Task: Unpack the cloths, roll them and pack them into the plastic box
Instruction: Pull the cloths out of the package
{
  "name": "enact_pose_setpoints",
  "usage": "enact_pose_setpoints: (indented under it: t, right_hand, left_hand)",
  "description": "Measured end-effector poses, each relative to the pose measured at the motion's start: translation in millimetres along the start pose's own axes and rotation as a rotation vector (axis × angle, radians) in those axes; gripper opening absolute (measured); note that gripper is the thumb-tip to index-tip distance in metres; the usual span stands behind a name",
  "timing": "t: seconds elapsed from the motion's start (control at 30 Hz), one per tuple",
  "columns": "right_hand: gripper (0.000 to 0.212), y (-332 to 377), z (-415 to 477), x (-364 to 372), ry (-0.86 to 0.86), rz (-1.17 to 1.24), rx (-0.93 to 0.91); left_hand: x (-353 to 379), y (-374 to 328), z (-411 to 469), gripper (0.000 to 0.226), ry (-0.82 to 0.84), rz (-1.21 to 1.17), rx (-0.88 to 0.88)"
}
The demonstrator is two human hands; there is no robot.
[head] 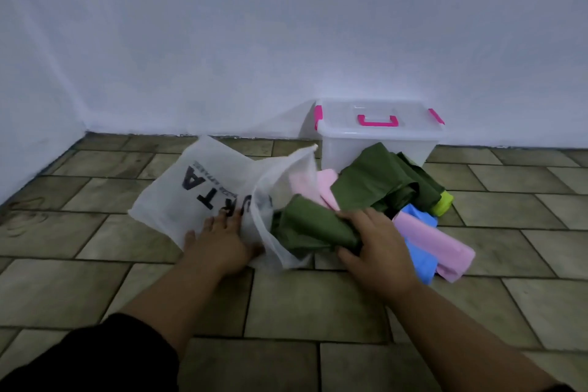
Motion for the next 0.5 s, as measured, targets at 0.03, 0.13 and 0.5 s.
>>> enact_pose_setpoints:
  t: [0.03,0.13,0.5]
  right_hand:
    - [0.048,-4.4,-6.2,-5.4,-0.063,-0.035,0.009]
    - [0.048,-9.1,-26.2,-9.9,-0.112,-0.205,0.005]
    - [0.05,-2.0,-21.4,-4.1,0.123,-0.258,0.11]
  left_hand:
    - [-4.3,1.3,8.3,0.097,0.008,-0.011,-0.077]
    - [-17.4,4.0,33.6,0.105,0.035,-0.101,-0.33]
    - [-36.3,-85.8,5.5,0.086,-0.41,-0.663,-0.141]
Point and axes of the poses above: each hand's wrist, its own z-axis towards the middle knuckle, its own x-axis out of the palm, y = z × x, the point moved 1 cm from there along z, towards the middle knuckle, and after that the axes turned 4 degrees about -y, right-handed, at the moved point
